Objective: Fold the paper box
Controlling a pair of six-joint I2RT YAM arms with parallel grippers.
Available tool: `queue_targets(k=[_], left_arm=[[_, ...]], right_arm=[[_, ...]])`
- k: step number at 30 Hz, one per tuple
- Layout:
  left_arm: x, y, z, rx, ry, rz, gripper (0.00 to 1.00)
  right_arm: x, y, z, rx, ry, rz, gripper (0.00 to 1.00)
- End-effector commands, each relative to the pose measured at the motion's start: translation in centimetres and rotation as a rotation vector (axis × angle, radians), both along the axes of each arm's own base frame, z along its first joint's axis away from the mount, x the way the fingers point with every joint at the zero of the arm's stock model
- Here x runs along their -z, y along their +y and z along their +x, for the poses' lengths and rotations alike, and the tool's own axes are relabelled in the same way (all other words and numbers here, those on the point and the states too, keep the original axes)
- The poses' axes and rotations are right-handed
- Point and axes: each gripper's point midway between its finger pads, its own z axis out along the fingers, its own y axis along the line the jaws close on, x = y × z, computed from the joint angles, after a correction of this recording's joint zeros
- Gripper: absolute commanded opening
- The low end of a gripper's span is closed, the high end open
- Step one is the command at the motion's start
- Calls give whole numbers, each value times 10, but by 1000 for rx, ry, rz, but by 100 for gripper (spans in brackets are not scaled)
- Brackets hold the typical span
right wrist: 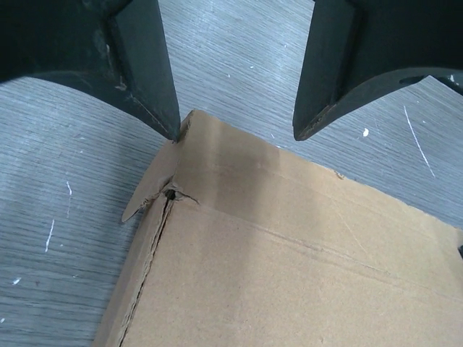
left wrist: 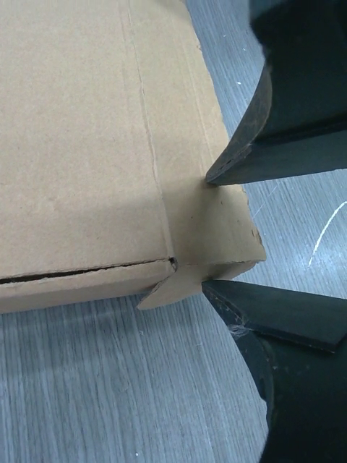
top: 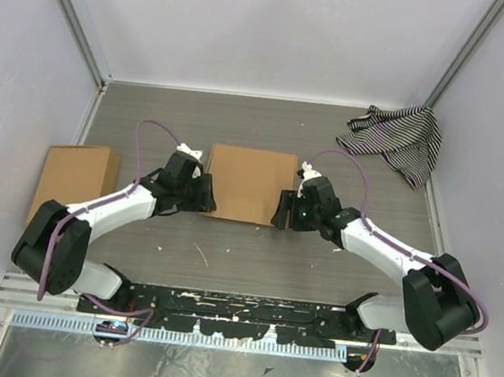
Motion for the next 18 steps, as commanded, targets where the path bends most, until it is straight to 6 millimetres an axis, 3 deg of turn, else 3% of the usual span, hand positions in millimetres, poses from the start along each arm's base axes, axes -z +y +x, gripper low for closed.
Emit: queue_targets(k=[1, 18], left_arm=[[-31, -11, 4, 18, -40, -58, 60], [-39, -17, -6, 42, 29, -81, 45]], right_arm=[[-24, 13, 6, -26, -58, 73, 67], [-43, 12, 4, -10, -52, 78, 53]])
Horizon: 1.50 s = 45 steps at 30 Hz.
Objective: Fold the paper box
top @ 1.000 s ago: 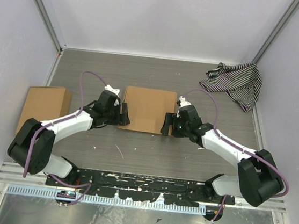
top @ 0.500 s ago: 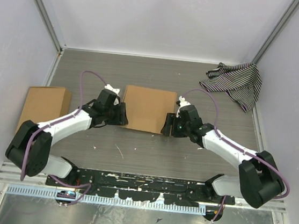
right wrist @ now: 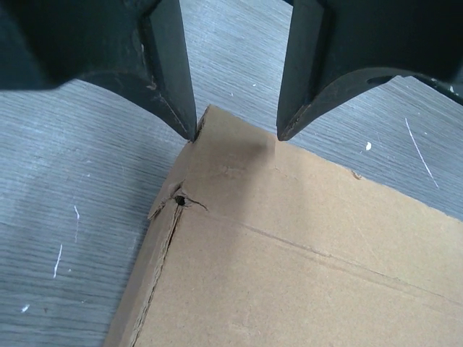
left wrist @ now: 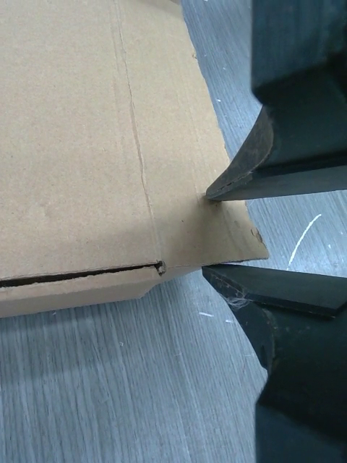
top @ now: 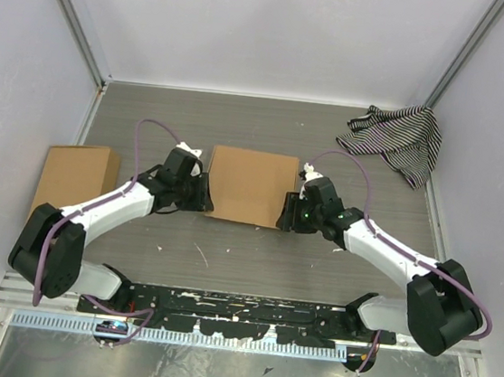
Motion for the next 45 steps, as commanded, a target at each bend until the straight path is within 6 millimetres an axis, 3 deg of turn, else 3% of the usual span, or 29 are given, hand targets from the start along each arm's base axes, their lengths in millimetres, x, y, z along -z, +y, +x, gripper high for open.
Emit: queue_targets(k=[1, 11, 25, 37, 45], left_arm=[[-27, -14, 3, 31, -11, -55, 45], [-24, -6, -3, 31, 46, 4, 43], [-7, 5, -12, 42, 103, 78, 44], [-30, 1, -10, 44, 81, 50, 44], [-33, 0, -11, 49, 86, 47, 44]], right_arm=[[-40, 16, 13, -8, -73, 78, 52], [-51, 13, 13, 11, -63, 69, 46], [-51, 21, 14, -1, -22, 78, 48], [-37, 26, 11, -5, 55, 80, 48], [-39, 33, 8, -12, 89, 125, 46]])
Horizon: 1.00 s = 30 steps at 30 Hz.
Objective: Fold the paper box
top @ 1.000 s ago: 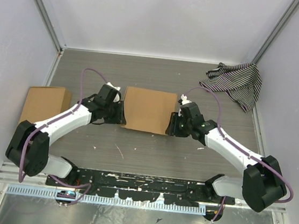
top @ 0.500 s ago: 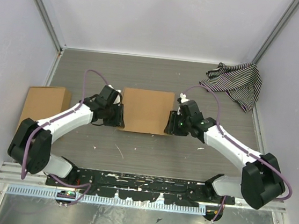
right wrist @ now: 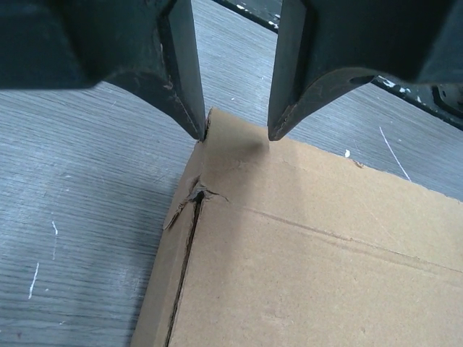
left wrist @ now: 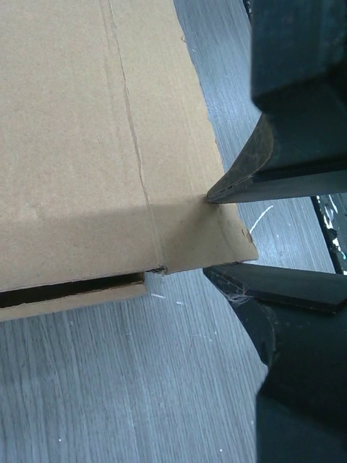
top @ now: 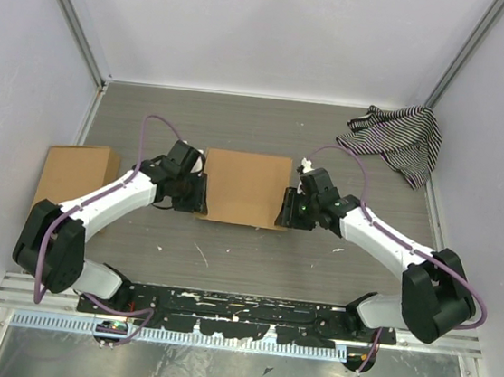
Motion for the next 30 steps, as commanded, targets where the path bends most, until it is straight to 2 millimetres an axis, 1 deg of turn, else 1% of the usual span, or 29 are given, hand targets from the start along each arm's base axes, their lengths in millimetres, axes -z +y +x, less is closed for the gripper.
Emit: queue_targets(k=[1, 7, 12, 16, 22, 30], left_arm=[[-23, -13, 8, 27, -52, -58, 44], [-25, -12, 6, 26, -46, -54, 44], [-26, -12, 5, 28, -30, -52, 44], [-27, -12, 3, 30, -20, -56, 45], [-26, -11, 1, 36, -8, -47, 45], [-28, -13, 0, 41, -1, -51, 45]], right_arm=[[-34, 25, 11, -26, -33, 138, 46], [-37, 21, 11, -33, 4, 181, 46], [-40, 22, 7, -63, 43, 229, 46], [-41, 22, 6, -83, 64, 232, 47], [-37, 22, 3, -99, 98, 243, 47], [-44, 25, 5, -102, 106, 284, 47]])
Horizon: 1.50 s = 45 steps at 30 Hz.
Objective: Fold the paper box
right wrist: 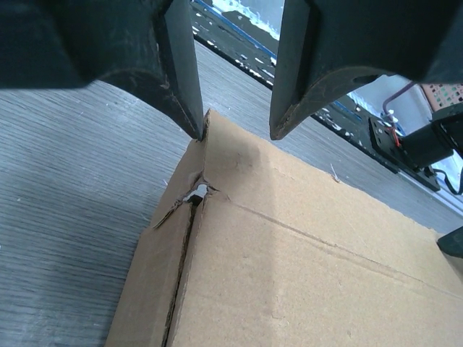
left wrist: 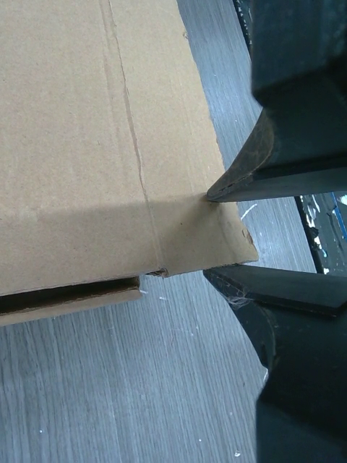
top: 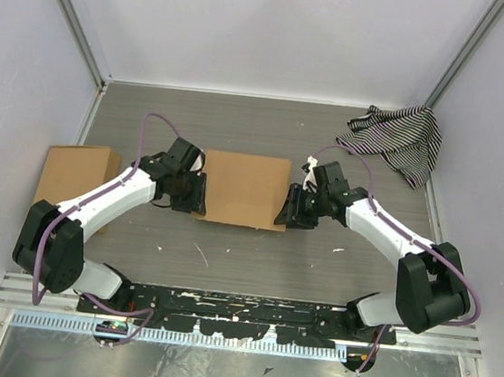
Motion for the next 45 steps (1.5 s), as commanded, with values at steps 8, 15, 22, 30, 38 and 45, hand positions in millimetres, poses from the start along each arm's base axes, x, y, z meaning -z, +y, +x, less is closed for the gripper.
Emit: queue_targets(k=[8, 15, 22, 30, 38, 45], left_arm=[[-19, -16, 4, 40, -22, -69, 45], [-10, 1, 1, 26, 0, 28, 46], [-5, 9, 0, 6, 9, 72, 46], [-3, 15, -1, -14, 17, 100, 46], [1, 14, -1, -18, 28, 99, 45], [4, 15, -3, -21, 35, 100, 44]], right_arm=[[-38, 20, 12, -39, -59, 136, 48], [-30, 15, 14, -21, -65, 97, 49], [-24, 14, 14, -20, -67, 93, 50], [-23, 16, 15, -21, -71, 104, 50], [-15, 16, 14, -22, -63, 91, 50], [3, 3, 19, 29, -78, -3, 55]])
